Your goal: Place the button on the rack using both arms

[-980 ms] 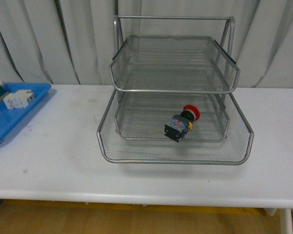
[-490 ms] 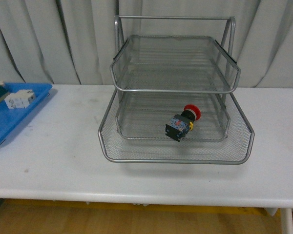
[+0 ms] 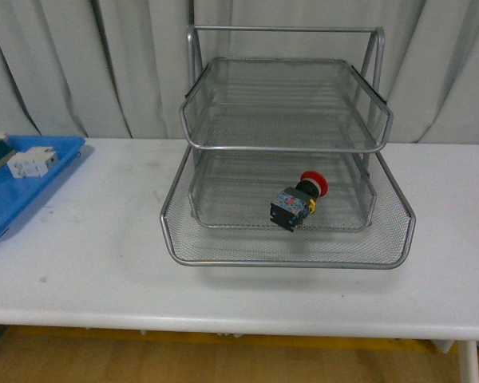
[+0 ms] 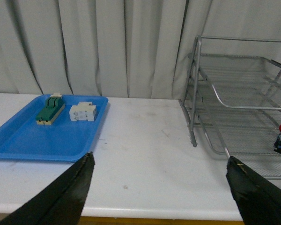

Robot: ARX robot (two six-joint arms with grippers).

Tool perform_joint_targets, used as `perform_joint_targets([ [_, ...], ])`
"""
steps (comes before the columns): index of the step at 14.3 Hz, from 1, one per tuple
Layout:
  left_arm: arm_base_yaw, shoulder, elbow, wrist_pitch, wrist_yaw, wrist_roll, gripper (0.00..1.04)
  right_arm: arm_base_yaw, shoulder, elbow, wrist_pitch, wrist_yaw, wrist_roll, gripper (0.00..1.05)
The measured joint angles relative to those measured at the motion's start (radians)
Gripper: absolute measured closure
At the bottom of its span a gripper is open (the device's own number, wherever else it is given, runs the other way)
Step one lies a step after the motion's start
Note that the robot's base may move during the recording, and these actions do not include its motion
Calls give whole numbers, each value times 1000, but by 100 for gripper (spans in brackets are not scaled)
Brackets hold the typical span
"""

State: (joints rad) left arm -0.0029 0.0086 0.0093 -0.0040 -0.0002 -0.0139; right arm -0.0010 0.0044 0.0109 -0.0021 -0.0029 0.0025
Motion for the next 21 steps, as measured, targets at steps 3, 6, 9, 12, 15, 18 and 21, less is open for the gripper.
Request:
perform_joint_targets([
  [3,0,0,0,0,0,3,7,-155,598,114,580,-315,92,6],
  [6,0,0,0,0,0,3,7,16,1313,533,669,-274,223,9],
  [9,0,0,0,0,0,3,7,161,1654,769,399,-222,241,46],
  [12,0,0,0,0,0,3,7,286,1701,830,217,-187,229,84],
  [15,0,0,0,0,0,3,7,368,1775,806,156,-178,245,103],
  [18,0,0,0,0,0,3,7,410,1814,800,177,-148,248,103],
  [21,0,0,0,0,0,3,7,411,1909,855,197,-111,240,103],
])
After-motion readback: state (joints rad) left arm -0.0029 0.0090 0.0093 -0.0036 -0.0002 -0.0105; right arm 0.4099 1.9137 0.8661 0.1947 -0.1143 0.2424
